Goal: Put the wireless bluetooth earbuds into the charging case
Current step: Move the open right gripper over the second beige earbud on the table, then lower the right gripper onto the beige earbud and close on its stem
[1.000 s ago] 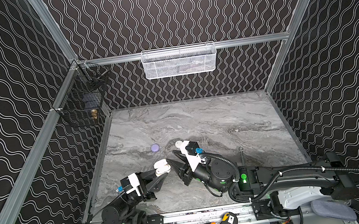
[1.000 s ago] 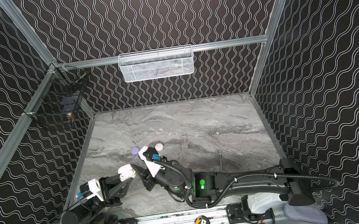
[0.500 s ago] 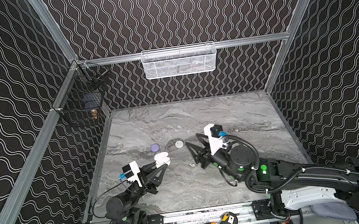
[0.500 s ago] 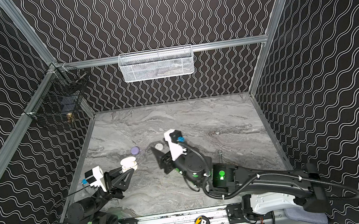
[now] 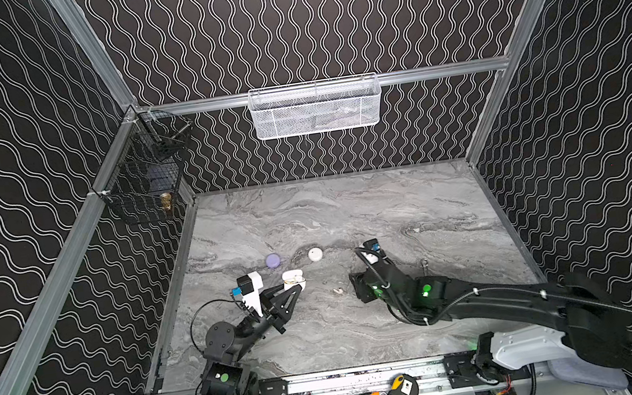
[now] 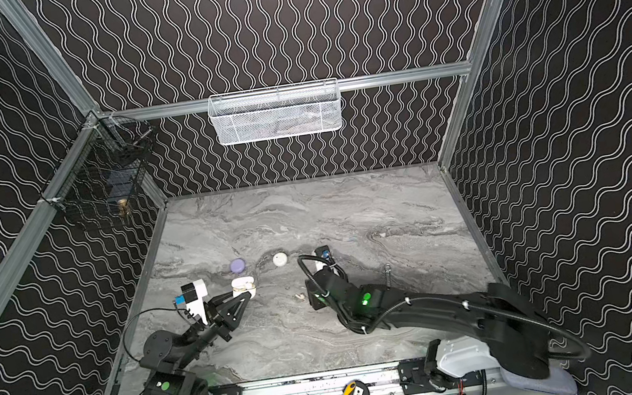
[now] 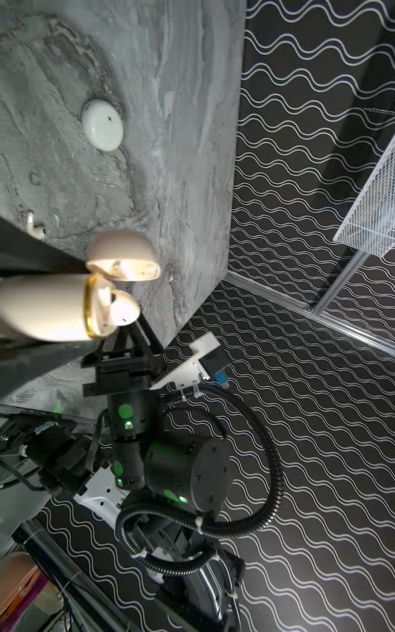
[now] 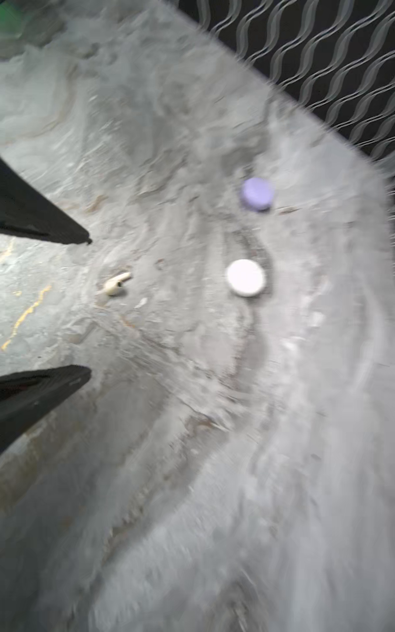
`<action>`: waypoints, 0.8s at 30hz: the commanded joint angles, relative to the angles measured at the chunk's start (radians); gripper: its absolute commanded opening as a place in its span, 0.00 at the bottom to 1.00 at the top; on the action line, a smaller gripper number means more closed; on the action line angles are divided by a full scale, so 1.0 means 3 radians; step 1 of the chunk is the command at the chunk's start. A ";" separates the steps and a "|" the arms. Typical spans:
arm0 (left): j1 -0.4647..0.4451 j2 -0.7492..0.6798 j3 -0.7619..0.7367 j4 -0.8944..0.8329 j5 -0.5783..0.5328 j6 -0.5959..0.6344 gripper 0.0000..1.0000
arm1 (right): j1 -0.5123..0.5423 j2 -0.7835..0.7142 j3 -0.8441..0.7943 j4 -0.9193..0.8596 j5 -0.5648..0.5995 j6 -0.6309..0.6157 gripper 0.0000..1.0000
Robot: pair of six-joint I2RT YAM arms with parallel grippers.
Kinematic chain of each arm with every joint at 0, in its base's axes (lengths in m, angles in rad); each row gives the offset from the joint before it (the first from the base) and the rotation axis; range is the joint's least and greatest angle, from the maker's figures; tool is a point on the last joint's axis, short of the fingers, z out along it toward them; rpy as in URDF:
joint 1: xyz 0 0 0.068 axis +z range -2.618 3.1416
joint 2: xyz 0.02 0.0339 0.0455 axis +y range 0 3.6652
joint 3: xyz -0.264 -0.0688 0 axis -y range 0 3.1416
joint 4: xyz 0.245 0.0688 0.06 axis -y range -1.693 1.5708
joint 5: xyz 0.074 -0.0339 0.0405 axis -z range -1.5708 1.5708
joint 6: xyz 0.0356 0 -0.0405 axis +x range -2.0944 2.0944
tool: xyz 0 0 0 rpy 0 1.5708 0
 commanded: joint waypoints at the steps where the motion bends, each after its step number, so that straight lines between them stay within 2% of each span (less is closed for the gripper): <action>1: 0.0000 0.0017 0.0001 -0.0141 -0.0064 0.0107 0.00 | -0.0005 0.0237 0.0092 0.0047 -0.0291 -0.0052 0.60; 9: 0.0004 -0.0184 0.0157 -0.0731 -0.0212 0.0334 0.00 | -0.0076 0.0962 0.0516 -0.0155 -0.0472 -0.0214 0.57; 13: 0.0000 -0.0322 0.0221 -0.0915 -0.0283 0.0397 0.00 | -0.0073 0.1257 0.0770 -0.0344 -0.0410 -0.0198 0.50; 19: 0.0000 -0.0352 0.0242 -0.1052 -0.0349 0.0468 0.00 | -0.0061 0.1402 0.0809 -0.0469 -0.0378 -0.0195 0.48; 24: 0.0000 -0.0580 0.0292 -0.1270 -0.0453 0.0517 0.00 | -0.0020 0.1326 0.0723 -0.0487 -0.0313 -0.0203 0.47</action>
